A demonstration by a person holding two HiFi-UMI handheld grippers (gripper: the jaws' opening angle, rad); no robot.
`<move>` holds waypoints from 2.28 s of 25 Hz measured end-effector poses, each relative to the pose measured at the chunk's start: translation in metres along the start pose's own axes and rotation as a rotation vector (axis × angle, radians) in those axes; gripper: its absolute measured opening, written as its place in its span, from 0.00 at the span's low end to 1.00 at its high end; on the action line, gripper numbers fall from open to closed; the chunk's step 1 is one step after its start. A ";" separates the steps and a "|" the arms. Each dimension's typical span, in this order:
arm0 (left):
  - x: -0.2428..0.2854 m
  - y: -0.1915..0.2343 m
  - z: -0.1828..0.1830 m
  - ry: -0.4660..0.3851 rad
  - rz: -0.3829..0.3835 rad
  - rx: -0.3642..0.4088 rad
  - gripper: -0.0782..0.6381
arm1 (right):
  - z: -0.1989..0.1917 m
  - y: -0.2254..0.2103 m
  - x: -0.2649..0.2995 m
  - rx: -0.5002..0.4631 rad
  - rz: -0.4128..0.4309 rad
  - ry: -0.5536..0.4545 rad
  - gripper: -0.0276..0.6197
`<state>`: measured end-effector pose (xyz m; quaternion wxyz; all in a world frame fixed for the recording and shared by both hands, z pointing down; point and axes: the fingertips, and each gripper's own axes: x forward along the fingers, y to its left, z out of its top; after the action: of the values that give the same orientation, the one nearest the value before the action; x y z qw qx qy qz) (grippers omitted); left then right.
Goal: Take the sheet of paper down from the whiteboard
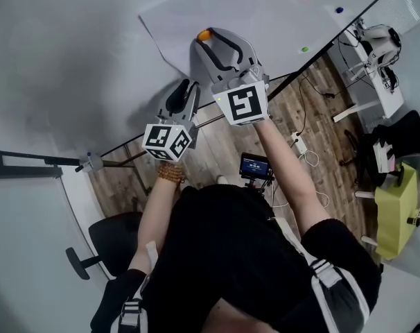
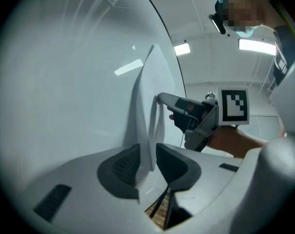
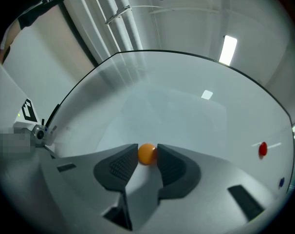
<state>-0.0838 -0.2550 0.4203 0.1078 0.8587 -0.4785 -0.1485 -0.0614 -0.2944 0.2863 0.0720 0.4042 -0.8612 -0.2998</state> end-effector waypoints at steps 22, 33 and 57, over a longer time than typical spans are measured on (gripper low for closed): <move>0.026 0.001 0.011 -0.018 -0.028 -0.012 0.25 | 0.001 0.000 -0.001 -0.017 0.013 0.013 0.23; 0.023 0.006 0.020 -0.030 0.015 0.008 0.14 | 0.001 -0.001 -0.001 0.032 0.008 0.002 0.23; -0.017 0.012 0.079 -0.008 0.037 0.220 0.13 | 0.000 0.000 -0.002 0.004 0.020 0.014 0.23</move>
<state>-0.1296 -0.2501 0.3532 0.0138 0.8558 -0.5081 -0.0968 -0.0599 -0.2932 0.2863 0.0801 0.3976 -0.8653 -0.2945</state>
